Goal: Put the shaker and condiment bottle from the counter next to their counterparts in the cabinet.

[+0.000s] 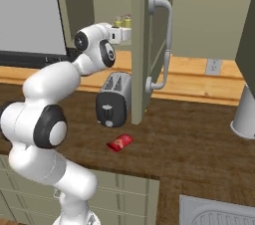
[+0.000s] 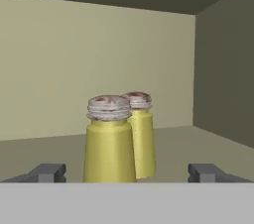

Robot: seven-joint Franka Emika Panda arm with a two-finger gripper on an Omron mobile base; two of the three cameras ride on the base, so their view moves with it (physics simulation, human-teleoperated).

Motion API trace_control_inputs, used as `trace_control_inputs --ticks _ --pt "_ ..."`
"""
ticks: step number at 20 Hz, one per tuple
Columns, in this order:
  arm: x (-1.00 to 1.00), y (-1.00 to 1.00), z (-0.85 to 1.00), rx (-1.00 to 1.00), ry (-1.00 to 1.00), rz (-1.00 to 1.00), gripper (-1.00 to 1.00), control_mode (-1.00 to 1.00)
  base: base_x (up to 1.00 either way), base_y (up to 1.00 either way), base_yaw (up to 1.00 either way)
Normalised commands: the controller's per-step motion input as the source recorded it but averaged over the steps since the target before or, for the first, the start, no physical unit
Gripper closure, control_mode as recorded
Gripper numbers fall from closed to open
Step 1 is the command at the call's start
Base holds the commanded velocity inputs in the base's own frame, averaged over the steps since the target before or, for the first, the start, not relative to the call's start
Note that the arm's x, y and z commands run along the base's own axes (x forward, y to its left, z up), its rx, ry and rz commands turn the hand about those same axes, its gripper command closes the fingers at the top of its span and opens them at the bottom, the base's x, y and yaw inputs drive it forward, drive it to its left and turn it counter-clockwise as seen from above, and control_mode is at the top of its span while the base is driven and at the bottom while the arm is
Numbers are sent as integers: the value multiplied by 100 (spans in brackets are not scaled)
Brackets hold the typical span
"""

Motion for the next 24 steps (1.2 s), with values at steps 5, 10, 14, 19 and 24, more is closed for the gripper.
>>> trace_control_inputs --ticks 5,10,14,19,24 --pt "-74 -21 0 0 0 0 -100 -100 0 0 0" --pt "-84 -21 1 0 0 0 -100 -100 0 0 0" --pt "-88 -16 0 0 0 0 -100 -100 0 0 0" --pt "-84 -12 0 0 0 0 -100 -100 0 0 0" --pt "-88 -10 0 0 0 0 -100 -100 0 0 0"
